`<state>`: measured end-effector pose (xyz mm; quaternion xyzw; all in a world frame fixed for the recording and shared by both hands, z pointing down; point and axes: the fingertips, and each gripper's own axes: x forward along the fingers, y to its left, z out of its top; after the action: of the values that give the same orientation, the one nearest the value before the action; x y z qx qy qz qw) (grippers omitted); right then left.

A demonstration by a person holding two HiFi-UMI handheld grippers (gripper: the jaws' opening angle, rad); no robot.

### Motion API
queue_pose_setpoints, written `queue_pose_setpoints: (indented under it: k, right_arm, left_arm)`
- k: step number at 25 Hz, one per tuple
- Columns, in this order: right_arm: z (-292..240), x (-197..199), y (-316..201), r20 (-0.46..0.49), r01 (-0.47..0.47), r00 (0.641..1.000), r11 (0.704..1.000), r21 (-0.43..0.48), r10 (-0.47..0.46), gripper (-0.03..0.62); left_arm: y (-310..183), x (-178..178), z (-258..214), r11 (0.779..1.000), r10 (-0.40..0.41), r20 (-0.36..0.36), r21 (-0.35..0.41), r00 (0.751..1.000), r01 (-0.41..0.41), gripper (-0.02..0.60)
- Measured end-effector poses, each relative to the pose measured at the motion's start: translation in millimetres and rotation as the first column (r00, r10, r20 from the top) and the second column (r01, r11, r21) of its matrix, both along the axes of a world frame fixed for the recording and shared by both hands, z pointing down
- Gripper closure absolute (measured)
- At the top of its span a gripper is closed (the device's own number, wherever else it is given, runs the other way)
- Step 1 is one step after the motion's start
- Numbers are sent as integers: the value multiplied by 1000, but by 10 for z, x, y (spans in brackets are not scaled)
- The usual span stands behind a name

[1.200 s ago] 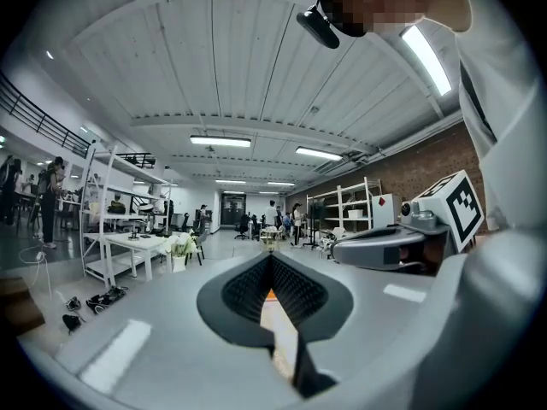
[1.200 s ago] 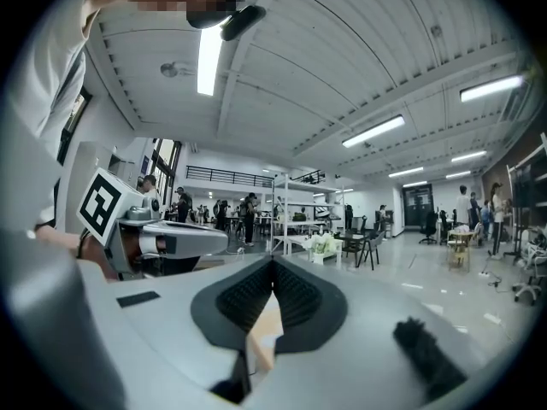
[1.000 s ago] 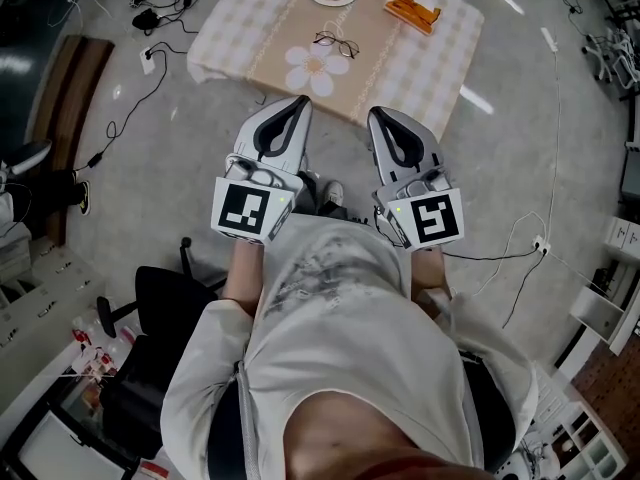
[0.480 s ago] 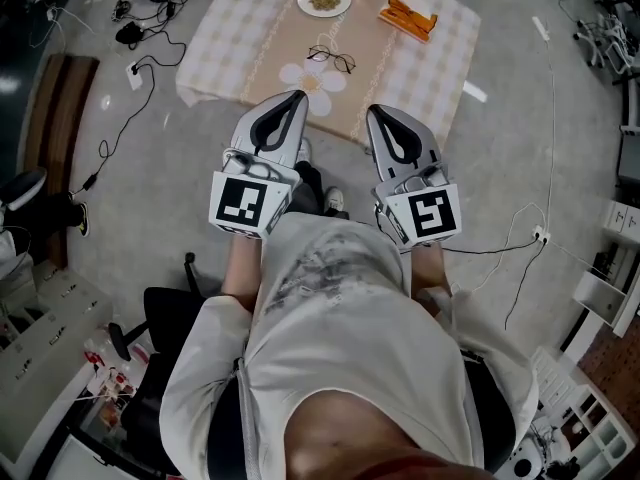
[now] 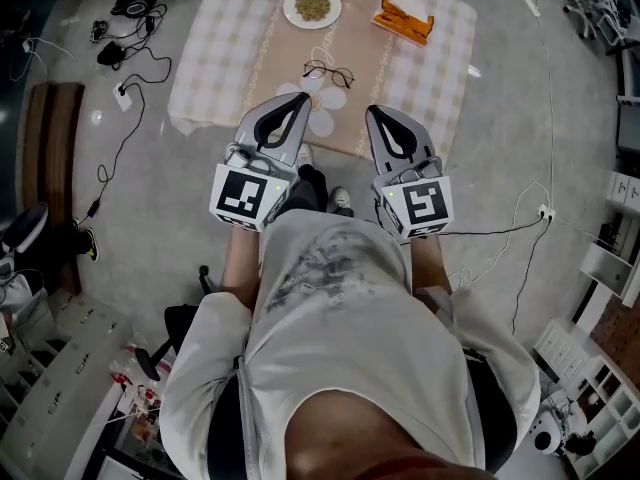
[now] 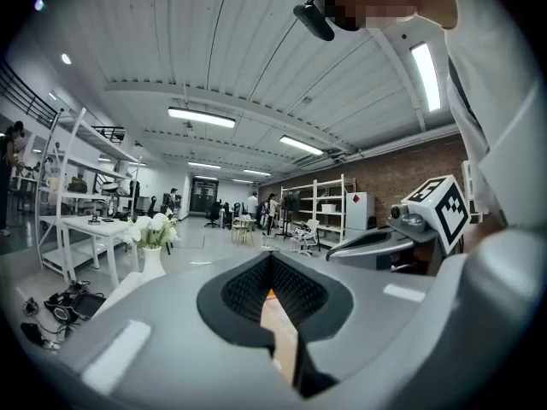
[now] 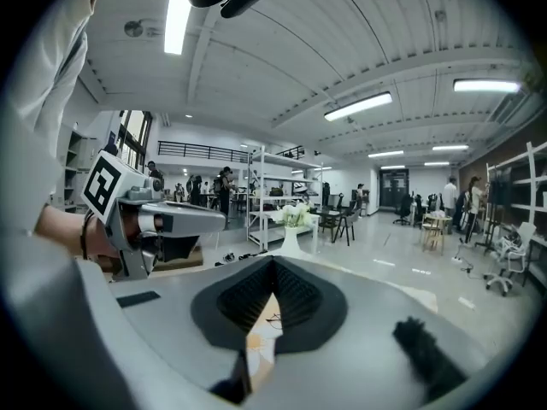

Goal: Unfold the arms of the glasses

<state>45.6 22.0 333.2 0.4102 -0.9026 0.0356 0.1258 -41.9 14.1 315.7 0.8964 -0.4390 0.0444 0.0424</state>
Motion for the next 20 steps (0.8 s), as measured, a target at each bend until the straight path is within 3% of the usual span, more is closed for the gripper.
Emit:
queue_pose_setpoints:
  k: [10, 20]
  right_arm:
    - [372, -118, -386, -76, -65, 995, 997, -38, 62, 577]
    - [691, -141, -627, -148, -136, 982, 986, -96, 121, 577]
  left_arm:
    - [-464, -136, 604, 983, 170, 30, -71, 985, -168, 572]
    - [-740, -180, 909, 950, 307, 93, -95, 947, -298, 572]
